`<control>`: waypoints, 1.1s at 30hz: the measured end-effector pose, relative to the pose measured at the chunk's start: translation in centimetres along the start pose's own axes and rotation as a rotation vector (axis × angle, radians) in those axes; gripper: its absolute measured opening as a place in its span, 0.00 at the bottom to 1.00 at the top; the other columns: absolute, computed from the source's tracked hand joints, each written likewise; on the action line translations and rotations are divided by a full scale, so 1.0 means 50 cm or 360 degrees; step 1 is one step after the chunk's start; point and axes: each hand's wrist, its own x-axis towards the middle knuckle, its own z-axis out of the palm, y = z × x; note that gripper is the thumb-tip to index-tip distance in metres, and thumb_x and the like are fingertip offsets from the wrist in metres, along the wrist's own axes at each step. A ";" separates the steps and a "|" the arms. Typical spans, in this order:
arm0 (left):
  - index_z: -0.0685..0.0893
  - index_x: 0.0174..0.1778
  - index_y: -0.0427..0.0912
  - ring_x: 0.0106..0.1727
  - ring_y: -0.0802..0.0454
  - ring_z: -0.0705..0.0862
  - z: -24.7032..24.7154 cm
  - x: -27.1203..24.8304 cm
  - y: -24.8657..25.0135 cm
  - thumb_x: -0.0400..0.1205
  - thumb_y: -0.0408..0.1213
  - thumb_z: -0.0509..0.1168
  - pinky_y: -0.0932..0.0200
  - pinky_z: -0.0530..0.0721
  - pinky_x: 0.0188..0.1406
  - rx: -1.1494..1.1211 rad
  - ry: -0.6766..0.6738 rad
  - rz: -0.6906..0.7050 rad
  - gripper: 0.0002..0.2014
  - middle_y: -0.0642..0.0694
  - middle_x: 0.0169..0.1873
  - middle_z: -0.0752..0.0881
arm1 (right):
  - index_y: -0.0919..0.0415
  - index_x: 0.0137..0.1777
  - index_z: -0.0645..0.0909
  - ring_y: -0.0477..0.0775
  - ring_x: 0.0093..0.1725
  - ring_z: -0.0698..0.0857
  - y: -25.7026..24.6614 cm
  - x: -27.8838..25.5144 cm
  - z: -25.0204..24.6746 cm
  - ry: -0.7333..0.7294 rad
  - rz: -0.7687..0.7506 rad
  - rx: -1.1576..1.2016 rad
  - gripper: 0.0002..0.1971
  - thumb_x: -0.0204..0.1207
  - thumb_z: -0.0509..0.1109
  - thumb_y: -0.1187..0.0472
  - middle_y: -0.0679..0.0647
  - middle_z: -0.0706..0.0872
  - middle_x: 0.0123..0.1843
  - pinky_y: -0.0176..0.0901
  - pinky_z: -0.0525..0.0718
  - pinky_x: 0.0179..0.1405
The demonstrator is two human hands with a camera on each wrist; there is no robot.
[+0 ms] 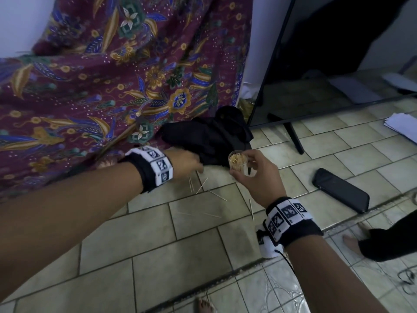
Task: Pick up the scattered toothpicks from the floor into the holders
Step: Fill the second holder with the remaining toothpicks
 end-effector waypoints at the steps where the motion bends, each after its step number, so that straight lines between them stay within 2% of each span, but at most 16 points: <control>1: 0.75 0.76 0.48 0.69 0.44 0.78 0.023 -0.001 0.005 0.85 0.31 0.57 0.53 0.76 0.62 0.0087 -0.0057 0.0065 0.22 0.44 0.72 0.75 | 0.43 0.58 0.76 0.30 0.51 0.79 0.003 -0.005 0.000 0.0001 0.0001 0.0004 0.22 0.67 0.83 0.50 0.33 0.81 0.49 0.19 0.74 0.45; 4: 0.72 0.78 0.48 0.71 0.43 0.77 0.062 0.001 0.011 0.86 0.31 0.54 0.52 0.76 0.65 0.0231 -0.0125 0.0105 0.22 0.47 0.76 0.72 | 0.46 0.59 0.78 0.32 0.52 0.80 0.013 -0.020 0.000 0.0014 0.0021 0.0007 0.23 0.67 0.83 0.50 0.35 0.84 0.50 0.24 0.76 0.48; 8: 0.81 0.66 0.41 0.61 0.40 0.84 0.072 0.007 0.017 0.85 0.30 0.55 0.46 0.82 0.59 0.0463 -0.0127 0.0105 0.16 0.42 0.63 0.82 | 0.45 0.58 0.78 0.33 0.53 0.80 0.023 -0.039 0.001 0.0023 0.0047 -0.0016 0.23 0.67 0.83 0.49 0.37 0.85 0.51 0.34 0.81 0.53; 10: 0.82 0.63 0.40 0.60 0.40 0.84 0.071 0.010 0.024 0.85 0.31 0.55 0.48 0.82 0.58 0.0463 -0.0118 0.0094 0.15 0.43 0.60 0.83 | 0.44 0.57 0.77 0.34 0.53 0.81 0.025 -0.047 0.003 0.0028 0.0055 -0.0023 0.22 0.66 0.83 0.49 0.37 0.85 0.51 0.36 0.82 0.53; 14: 0.84 0.59 0.40 0.58 0.41 0.83 0.079 0.014 0.033 0.81 0.35 0.60 0.53 0.80 0.53 0.0281 -0.0064 0.0010 0.14 0.42 0.57 0.84 | 0.41 0.56 0.76 0.32 0.53 0.81 0.022 -0.055 0.006 0.0032 0.0063 -0.0038 0.23 0.66 0.83 0.48 0.35 0.85 0.51 0.34 0.81 0.53; 17: 0.82 0.57 0.37 0.56 0.39 0.83 0.093 0.013 0.039 0.78 0.37 0.63 0.54 0.77 0.47 0.0228 -0.0158 -0.0072 0.13 0.40 0.56 0.83 | 0.40 0.56 0.75 0.33 0.52 0.81 0.015 -0.057 0.011 0.0038 0.0051 -0.0041 0.23 0.66 0.83 0.49 0.33 0.83 0.50 0.34 0.81 0.53; 22: 0.82 0.54 0.38 0.50 0.38 0.84 0.090 -0.003 0.032 0.76 0.41 0.65 0.54 0.78 0.39 0.0107 -0.0221 -0.0158 0.14 0.38 0.53 0.83 | 0.47 0.59 0.78 0.39 0.53 0.83 0.007 -0.060 0.024 0.0018 0.0032 -0.0048 0.24 0.66 0.83 0.48 0.39 0.86 0.52 0.42 0.84 0.56; 24: 0.81 0.52 0.39 0.49 0.38 0.83 0.085 -0.012 0.022 0.76 0.42 0.66 0.54 0.79 0.39 0.0015 -0.0209 -0.0195 0.13 0.39 0.52 0.83 | 0.47 0.59 0.78 0.39 0.54 0.83 0.004 -0.062 0.025 0.0012 0.0021 -0.0048 0.23 0.66 0.83 0.48 0.39 0.86 0.52 0.43 0.85 0.55; 26: 0.78 0.46 0.43 0.47 0.38 0.83 0.080 -0.022 0.017 0.74 0.43 0.67 0.54 0.80 0.40 -0.0142 -0.0142 -0.0255 0.09 0.40 0.47 0.82 | 0.48 0.59 0.78 0.39 0.53 0.83 0.002 -0.064 0.024 0.0006 0.0021 -0.0054 0.23 0.66 0.83 0.48 0.39 0.86 0.52 0.42 0.84 0.55; 28: 0.72 0.37 0.48 0.42 0.41 0.80 0.084 -0.033 0.016 0.72 0.40 0.68 0.54 0.81 0.39 -0.0356 -0.0064 -0.0284 0.09 0.46 0.36 0.77 | 0.48 0.59 0.78 0.39 0.53 0.82 0.000 -0.067 0.022 0.0003 0.0031 -0.0068 0.24 0.67 0.83 0.48 0.39 0.85 0.52 0.40 0.84 0.54; 30: 0.72 0.34 0.50 0.39 0.47 0.78 0.095 -0.045 0.021 0.71 0.36 0.68 0.58 0.78 0.38 -0.0547 -0.0021 -0.0210 0.10 0.53 0.31 0.76 | 0.48 0.59 0.78 0.39 0.53 0.82 -0.001 -0.068 0.022 -0.0001 0.0044 -0.0072 0.24 0.67 0.83 0.48 0.40 0.85 0.52 0.39 0.83 0.54; 33: 0.81 0.44 0.49 0.38 0.57 0.81 0.106 -0.064 0.028 0.74 0.34 0.68 0.70 0.75 0.36 -0.0734 0.0011 -0.0094 0.07 0.59 0.31 0.82 | 0.48 0.60 0.78 0.39 0.54 0.82 -0.002 -0.069 0.023 -0.0014 0.0047 -0.0055 0.24 0.66 0.83 0.48 0.40 0.86 0.52 0.39 0.83 0.54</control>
